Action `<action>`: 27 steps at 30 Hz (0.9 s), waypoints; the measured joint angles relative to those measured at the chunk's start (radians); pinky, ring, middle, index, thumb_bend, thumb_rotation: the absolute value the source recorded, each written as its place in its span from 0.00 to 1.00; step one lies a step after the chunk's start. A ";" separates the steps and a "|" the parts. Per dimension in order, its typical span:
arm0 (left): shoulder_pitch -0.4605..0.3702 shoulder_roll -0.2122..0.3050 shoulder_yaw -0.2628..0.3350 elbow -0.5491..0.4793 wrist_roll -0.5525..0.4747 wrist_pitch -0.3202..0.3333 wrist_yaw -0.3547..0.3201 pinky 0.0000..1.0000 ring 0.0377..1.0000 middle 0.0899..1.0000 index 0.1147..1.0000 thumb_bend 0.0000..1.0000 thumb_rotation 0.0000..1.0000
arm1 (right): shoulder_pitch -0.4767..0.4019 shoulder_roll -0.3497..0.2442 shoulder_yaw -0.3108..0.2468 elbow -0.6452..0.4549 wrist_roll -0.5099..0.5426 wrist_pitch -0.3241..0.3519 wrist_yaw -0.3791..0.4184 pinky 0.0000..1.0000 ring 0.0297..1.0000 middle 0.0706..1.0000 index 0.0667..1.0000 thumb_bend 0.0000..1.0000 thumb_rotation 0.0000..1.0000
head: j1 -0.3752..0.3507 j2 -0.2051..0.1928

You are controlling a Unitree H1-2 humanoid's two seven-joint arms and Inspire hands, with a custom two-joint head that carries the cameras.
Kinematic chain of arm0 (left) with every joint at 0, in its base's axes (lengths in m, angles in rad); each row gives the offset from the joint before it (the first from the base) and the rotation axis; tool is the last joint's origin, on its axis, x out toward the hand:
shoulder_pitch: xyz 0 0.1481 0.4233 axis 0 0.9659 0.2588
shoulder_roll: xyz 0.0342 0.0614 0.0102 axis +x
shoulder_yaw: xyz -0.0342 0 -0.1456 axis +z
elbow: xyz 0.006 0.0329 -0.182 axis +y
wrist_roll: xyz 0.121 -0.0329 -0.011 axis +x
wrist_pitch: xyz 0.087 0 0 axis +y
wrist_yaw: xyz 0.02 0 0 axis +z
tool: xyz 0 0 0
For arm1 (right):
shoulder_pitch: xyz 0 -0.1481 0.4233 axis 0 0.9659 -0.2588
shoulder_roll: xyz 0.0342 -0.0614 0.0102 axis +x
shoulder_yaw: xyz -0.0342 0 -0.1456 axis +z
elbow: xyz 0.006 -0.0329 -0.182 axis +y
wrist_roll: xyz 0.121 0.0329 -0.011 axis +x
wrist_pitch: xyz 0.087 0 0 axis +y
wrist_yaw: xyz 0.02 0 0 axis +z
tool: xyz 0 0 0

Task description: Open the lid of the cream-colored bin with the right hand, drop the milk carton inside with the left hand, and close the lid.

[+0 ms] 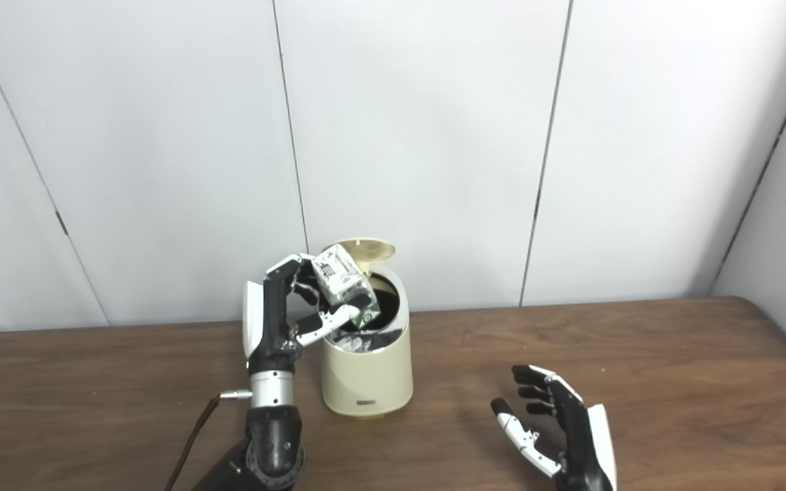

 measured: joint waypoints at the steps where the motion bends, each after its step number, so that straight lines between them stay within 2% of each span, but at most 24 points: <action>1: -0.002 0.005 -0.013 0.006 0.011 0.000 0.012 0.40 0.45 0.42 0.41 0.50 0.00 | 0.000 0.000 0.000 0.000 0.000 0.000 0.000 0.64 0.69 0.70 0.67 0.29 0.37 | 0.000 0.003; 3: -0.005 0.016 -0.034 0.012 0.034 0.000 0.025 0.40 0.46 0.42 0.41 0.50 0.00 | 0.000 0.000 0.001 0.000 0.000 0.000 0.000 0.64 0.69 0.70 0.67 0.29 0.36 | 0.000 0.005; 6: -0.005 0.032 -0.053 0.010 0.029 -0.005 0.010 0.43 0.44 0.43 0.41 0.52 0.00 | 0.000 0.000 0.002 0.000 -0.001 0.000 0.000 0.63 0.69 0.69 0.67 0.29 0.34 | 0.002 0.006; 7: -0.005 0.036 -0.054 0.006 0.021 -0.007 -0.002 0.43 0.45 0.43 0.42 0.52 0.05 | 0.000 0.000 0.002 0.000 -0.001 0.000 0.000 0.63 0.69 0.70 0.67 0.28 0.34 | 0.002 0.006; 9: -0.003 0.041 -0.050 -0.008 -0.004 -0.010 -0.033 0.45 0.46 0.44 0.42 0.52 0.07 | 0.000 0.000 0.002 0.000 -0.001 0.000 0.000 0.63 0.69 0.70 0.67 0.28 0.33 | 0.002 0.008; 10: -0.002 0.044 -0.046 -0.012 -0.014 -0.011 -0.052 0.46 0.47 0.45 0.43 0.75 0.24 | 0.000 -0.001 0.003 0.000 -0.001 0.000 0.000 0.64 0.69 0.70 0.67 0.28 0.33 | 0.003 0.009; 11: -0.001 0.045 -0.041 -0.016 -0.021 -0.013 -0.068 0.48 0.48 0.46 0.45 0.90 0.37 | 0.000 -0.001 0.004 0.000 -0.001 0.000 0.000 0.64 0.69 0.70 0.67 0.27 0.32 | 0.003 0.009; 13: 0.002 0.048 -0.034 -0.021 -0.038 -0.015 -0.097 0.49 0.50 0.47 0.46 0.98 0.47 | 0.000 -0.002 0.005 0.000 0.000 0.000 0.001 0.64 0.70 0.70 0.68 0.27 0.30 | 0.002 0.011; 14: 0.003 0.049 -0.030 -0.026 -0.043 -0.017 -0.108 0.50 0.50 0.48 0.47 0.99 0.52 | 0.000 -0.002 0.005 0.000 0.000 0.000 0.001 0.65 0.70 0.70 0.68 0.27 0.28 | 0.002 0.011; 17: 0.003 0.049 -0.022 -0.033 -0.054 -0.019 -0.133 0.53 0.53 0.49 0.49 1.00 0.56 | 0.000 -0.002 0.005 -0.002 0.000 0.009 0.002 0.65 0.70 0.70 0.68 0.27 0.25 | 0.002 0.011; 23: 0.010 0.045 0.005 -0.043 -0.080 -0.021 -0.189 0.57 0.56 0.51 0.51 1.00 0.56 | 0.002 -0.002 0.009 -0.006 0.001 0.027 0.004 0.64 0.70 0.70 0.68 0.27 0.19 | 0.003 0.011; 27: 0.016 0.041 0.017 -0.043 -0.080 -0.026 -0.198 0.57 0.56 0.51 0.51 1.00 0.56 | 0.002 -0.002 0.011 -0.006 0.003 0.026 0.005 0.64 0.69 0.70 0.67 0.26 0.17 | 0.005 0.011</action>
